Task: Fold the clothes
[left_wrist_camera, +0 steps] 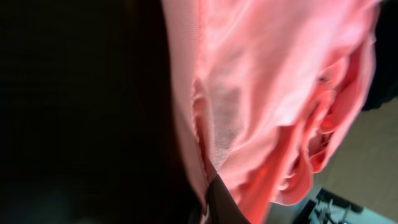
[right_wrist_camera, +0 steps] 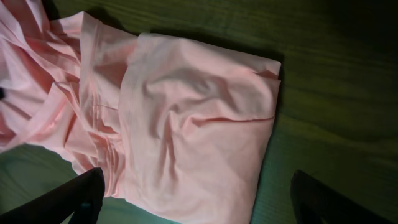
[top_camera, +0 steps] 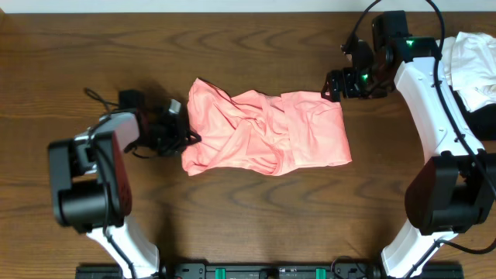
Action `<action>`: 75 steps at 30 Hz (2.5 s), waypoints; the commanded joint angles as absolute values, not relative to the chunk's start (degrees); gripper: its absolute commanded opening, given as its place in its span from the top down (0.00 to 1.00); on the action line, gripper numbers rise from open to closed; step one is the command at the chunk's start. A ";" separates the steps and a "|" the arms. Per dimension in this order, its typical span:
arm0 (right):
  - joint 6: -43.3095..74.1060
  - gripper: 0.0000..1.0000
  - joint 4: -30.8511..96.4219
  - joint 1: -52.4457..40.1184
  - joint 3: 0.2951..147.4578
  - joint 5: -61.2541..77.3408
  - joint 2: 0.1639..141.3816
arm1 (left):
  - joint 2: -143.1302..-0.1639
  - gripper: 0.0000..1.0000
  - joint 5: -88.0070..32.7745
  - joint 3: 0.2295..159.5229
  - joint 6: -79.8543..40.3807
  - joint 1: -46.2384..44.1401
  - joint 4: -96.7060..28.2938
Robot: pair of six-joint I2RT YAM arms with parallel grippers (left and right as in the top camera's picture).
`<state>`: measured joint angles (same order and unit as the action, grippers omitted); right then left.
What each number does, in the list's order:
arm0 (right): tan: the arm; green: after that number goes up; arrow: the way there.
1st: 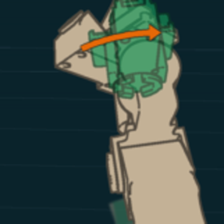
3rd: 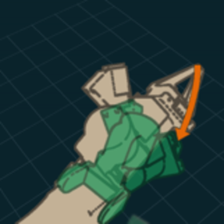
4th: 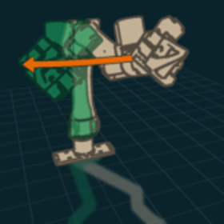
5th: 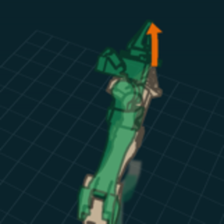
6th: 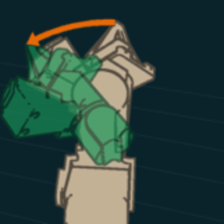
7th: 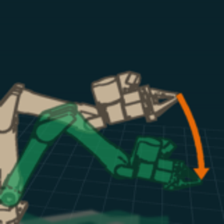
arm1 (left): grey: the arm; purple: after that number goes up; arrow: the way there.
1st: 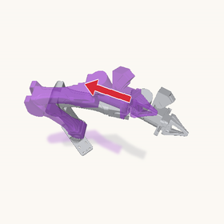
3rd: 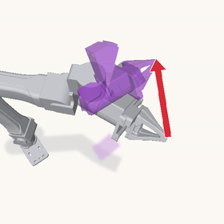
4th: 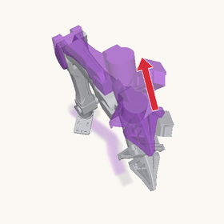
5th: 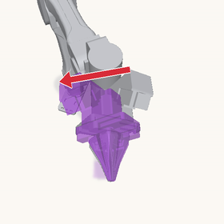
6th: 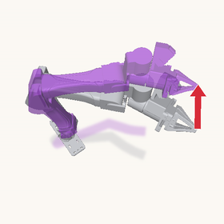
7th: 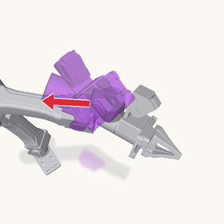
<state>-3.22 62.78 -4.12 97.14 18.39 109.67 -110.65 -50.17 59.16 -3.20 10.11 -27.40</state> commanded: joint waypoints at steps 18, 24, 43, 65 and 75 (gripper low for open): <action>-3.95 0.07 64.14 -4.43 97.93 18.46 109.30 | -96.53 0.94 -48.45 59.57 1.91 20.80 -36.97; -3.95 0.06 64.12 -5.08 97.91 18.46 109.30 | -96.20 0.94 -48.40 63.02 1.91 15.79 -38.79; -4.99 0.05 65.39 -5.21 97.91 18.13 109.30 | -96.20 0.94 -37.30 75.20 -0.03 -16.43 -38.48; -4.80 0.06 65.52 -2.13 97.91 18.20 109.30 | -98.19 0.94 -23.66 75.46 -5.04 -33.85 -18.94; -4.75 0.06 62.98 2.52 97.91 18.22 109.30 | -103.33 0.94 -23.46 75.46 -6.42 -37.50 -14.04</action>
<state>-4.03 63.31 0.91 97.12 18.31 109.67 -102.02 -23.92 74.19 -5.17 -36.67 -15.09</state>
